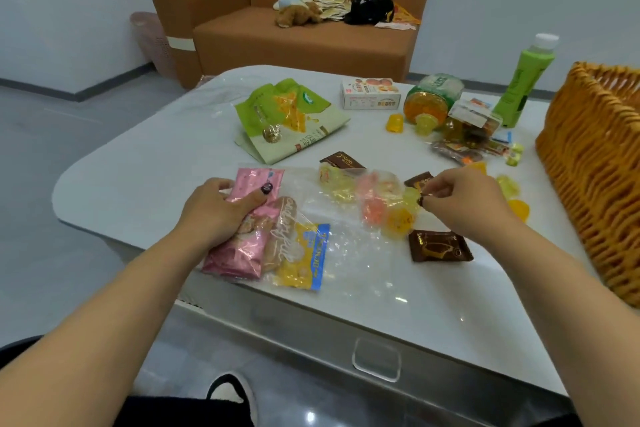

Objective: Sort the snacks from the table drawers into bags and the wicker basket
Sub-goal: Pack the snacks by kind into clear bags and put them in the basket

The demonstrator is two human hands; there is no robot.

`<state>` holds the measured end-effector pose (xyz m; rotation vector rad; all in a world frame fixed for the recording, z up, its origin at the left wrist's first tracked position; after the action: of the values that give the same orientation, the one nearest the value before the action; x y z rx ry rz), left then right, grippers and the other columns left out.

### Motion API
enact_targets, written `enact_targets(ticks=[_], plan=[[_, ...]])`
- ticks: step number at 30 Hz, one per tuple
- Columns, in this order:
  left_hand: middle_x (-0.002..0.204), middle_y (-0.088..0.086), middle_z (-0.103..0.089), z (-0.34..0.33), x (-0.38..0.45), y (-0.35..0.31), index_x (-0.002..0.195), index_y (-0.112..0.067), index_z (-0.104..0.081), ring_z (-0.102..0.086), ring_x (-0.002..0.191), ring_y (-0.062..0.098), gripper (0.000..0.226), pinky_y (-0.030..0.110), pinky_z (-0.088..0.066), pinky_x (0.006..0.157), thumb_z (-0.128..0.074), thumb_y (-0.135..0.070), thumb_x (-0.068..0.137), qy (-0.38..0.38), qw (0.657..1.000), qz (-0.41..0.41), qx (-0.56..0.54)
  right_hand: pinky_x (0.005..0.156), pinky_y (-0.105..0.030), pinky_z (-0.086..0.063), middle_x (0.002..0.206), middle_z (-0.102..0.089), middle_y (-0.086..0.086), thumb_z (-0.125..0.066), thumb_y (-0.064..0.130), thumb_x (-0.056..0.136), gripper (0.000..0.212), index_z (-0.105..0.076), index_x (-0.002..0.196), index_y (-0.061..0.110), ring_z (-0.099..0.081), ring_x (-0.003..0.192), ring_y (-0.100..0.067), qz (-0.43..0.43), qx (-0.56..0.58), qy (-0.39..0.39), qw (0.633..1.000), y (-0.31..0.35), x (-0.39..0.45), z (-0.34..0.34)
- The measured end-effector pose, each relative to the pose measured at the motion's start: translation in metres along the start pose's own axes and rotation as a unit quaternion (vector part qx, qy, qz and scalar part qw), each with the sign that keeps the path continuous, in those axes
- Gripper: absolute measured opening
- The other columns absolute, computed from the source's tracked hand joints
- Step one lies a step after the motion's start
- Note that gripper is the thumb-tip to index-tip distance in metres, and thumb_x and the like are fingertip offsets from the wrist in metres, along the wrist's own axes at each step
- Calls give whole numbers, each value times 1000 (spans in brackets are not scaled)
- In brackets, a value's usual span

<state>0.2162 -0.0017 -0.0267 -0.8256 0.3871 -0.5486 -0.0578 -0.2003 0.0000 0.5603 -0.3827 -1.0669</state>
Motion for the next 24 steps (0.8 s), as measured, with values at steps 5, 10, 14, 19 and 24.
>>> enact_targets(ticks=[5, 10, 14, 19, 24], plan=[[161, 10, -21, 3, 1, -10, 156, -11, -6, -23, 147, 25, 85, 37, -21, 117, -58, -37, 94, -19, 996, -53, 64, 71, -28, -38, 125, -57, -10, -63, 20, 90, 37, -58, 126, 12, -50, 89, -19, -25, -26, -31, 999, -21, 20, -1], [164, 7, 6, -3, -22, -23, 156, -19, 3, 5, 151, 21, 93, 42, -6, 121, -56, -50, 91, 34, 986, -94, 135, 84, -33, -45, 133, -54, -14, -63, 31, 91, 55, -45, 139, 12, -53, 116, -28, -58, -34, -1, 998, -46, 34, -12], [161, 0, 24, -11, -56, -33, 154, -27, 13, 23, 148, 19, 110, 46, 2, 122, -39, -81, 74, 115, 946, -157, 259, 92, -40, -47, 132, -56, -13, -70, 25, 86, 67, -38, 142, 11, -51, 121, -32, -65, -7, -17, 998, -47, 39, -14], [156, -16, 32, -23, -76, -37, 151, -30, 24, 31, 142, 3, 118, 32, 5, 121, -61, -66, 76, 205, 914, -223, 270, 66, -30, -46, 126, -54, -13, -74, 6, 77, 65, -47, 136, 9, -55, 105, -27, -84, -9, -11, 996, -50, 39, -9], [161, -9, 18, -25, -61, -30, 149, -24, 25, 16, 148, 9, 155, 26, 0, 119, -76, -72, 42, 198, 910, -237, 278, 61, -35, -54, 91, -62, -8, -64, 8, 83, 25, -68, 108, 9, -60, 83, -26, -37, 63, -87, 994, -26, 21, 22]])
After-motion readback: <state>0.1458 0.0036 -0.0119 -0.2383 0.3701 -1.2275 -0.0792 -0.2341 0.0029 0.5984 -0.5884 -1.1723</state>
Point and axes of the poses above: each hand's wrist, its own x-axis towards the middle knuckle, its own z-axis out of the back of the hand, y = z × x, the point moved 6 cm from there along x, towards the middle knuckle
